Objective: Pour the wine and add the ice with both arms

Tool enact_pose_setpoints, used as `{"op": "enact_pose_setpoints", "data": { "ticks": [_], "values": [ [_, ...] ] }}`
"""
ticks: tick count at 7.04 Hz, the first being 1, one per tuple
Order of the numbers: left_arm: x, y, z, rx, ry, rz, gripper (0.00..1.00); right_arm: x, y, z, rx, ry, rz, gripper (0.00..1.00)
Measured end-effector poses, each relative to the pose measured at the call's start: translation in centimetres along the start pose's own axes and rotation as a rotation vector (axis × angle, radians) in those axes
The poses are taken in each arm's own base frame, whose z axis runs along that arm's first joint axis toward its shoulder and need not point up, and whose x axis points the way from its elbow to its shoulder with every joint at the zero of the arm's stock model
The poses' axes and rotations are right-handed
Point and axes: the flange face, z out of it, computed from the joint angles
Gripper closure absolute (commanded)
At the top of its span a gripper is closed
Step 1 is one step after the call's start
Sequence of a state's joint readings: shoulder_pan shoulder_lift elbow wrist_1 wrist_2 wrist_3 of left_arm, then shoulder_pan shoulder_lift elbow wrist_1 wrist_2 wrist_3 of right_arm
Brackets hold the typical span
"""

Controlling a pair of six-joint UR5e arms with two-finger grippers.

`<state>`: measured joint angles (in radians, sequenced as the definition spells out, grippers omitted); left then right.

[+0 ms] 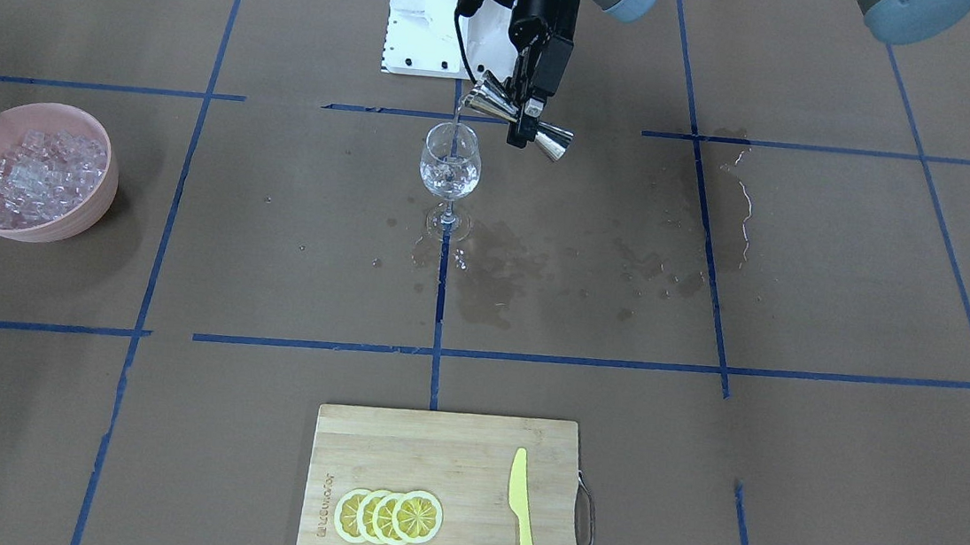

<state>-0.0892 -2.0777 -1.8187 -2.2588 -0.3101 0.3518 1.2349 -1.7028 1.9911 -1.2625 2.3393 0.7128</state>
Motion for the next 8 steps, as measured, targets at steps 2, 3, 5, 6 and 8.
{"op": "enact_pose_setpoints", "data": {
  "ticks": [2, 3, 5, 6, 8],
  "values": [
    [0.01, -0.19, -0.1, -0.008, -0.019, 0.079, 1.0, -0.03, 0.01, 0.03, -0.001, 0.0, 0.0, 0.0],
    [-0.04, -0.2, -0.13, -0.011, -0.025, 0.116, 1.0, -0.08, 0.02, 0.06, -0.002, -0.001, -0.001, 0.0],
    [-0.11, -0.26, -0.18, -0.015, -0.032, 0.182, 1.0, -0.1, 0.0, 0.11, -0.002, -0.001, -0.001, 0.0],
    [-0.18, -0.39, -0.21, -0.015, -0.033, 0.22, 1.0, -0.12, -0.01, 0.12, -0.003, -0.001, -0.002, 0.0],
    [-0.41, -0.84, -0.25, -0.015, -0.035, 0.291, 1.0, -0.15, -0.03, 0.15, -0.003, -0.002, -0.002, 0.0]
  ]
}}
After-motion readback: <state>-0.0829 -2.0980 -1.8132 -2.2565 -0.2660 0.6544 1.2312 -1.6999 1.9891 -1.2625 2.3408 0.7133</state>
